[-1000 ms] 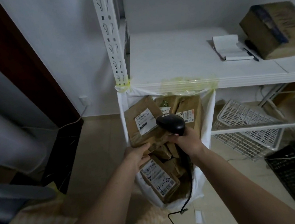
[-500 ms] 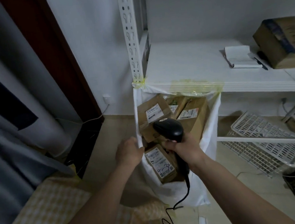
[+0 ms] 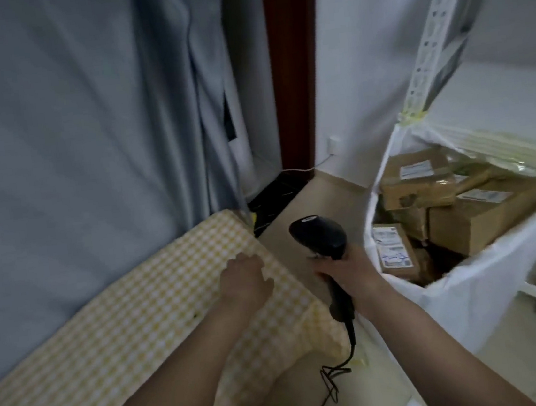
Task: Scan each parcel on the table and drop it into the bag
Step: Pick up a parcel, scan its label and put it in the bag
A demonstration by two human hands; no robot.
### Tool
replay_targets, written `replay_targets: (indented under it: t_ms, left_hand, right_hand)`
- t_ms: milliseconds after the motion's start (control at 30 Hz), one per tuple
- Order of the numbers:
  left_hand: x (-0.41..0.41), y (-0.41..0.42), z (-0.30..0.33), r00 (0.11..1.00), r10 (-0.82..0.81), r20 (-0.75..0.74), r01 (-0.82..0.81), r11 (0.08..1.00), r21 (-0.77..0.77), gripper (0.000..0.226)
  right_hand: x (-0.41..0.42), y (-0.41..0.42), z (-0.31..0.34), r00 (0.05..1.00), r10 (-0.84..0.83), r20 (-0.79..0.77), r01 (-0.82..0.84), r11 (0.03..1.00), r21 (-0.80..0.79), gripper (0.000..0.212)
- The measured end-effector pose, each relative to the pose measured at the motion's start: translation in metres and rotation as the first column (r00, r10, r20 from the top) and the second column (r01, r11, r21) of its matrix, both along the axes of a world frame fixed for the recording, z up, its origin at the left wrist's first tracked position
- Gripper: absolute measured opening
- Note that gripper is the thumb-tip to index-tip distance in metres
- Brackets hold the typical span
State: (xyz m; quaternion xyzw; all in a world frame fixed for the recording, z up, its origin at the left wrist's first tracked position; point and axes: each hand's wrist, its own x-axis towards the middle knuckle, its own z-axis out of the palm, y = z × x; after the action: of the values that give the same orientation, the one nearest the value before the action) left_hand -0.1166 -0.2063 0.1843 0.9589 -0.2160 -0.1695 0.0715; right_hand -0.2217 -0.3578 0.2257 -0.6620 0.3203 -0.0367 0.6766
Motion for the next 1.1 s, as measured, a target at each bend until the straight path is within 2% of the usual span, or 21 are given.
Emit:
replay_targets:
  t_ms: [133, 300, 467, 667, 800, 900, 1100]
  left_hand:
    - [-0.01, 0.07, 0.009, 0.985, 0.174, 0.016, -0.174, 0.985, 0.004, 0.048]
    - [-0.025, 0.171, 0.015, 0.931, 0.363, 0.039, -0.364, 0.932, 0.003, 0.048]
    - [-0.043, 0.292, 0.016, 0.841, 0.54, 0.031, -0.54, 0.841, -0.007, 0.048]
    - [-0.077, 0.454, 0.011, 0.694, 0.72, -0.002, -0.72, 0.694, 0.007, 0.049]
    - [-0.098, 0.552, -0.001, 0.612, 0.789, -0.052, -0.79, 0.613, 0.005, 0.049]
    - [-0.109, 0.612, -0.01, 0.571, 0.816, -0.091, -0.818, 0.575, 0.016, 0.052]
    - [-0.126, 0.693, -0.023, 0.521, 0.845, -0.124, -0.85, 0.526, 0.014, 0.051]
  right_hand:
    - [0.017, 0.056, 0.002, 0.981, 0.194, 0.011, -0.194, 0.981, -0.008, 0.012]
    - [0.037, 0.143, 0.008, 0.936, 0.348, 0.057, -0.348, 0.938, -0.01, 0.01]
    - [0.054, 0.254, 0.008, 0.868, 0.49, 0.073, -0.492, 0.87, 0.011, 0.011]
    - [0.06, 0.409, 0.006, 0.736, 0.675, 0.048, -0.677, 0.736, 0.016, 0.009]
    - [0.061, 0.509, -0.001, 0.653, 0.757, 0.028, -0.757, 0.653, -0.001, 0.017]
    - [0.061, 0.572, -0.011, 0.622, 0.783, 0.015, -0.783, 0.622, 0.01, 0.012]
    - [0.054, 0.656, -0.028, 0.572, 0.816, -0.079, -0.819, 0.573, -0.011, 0.021]
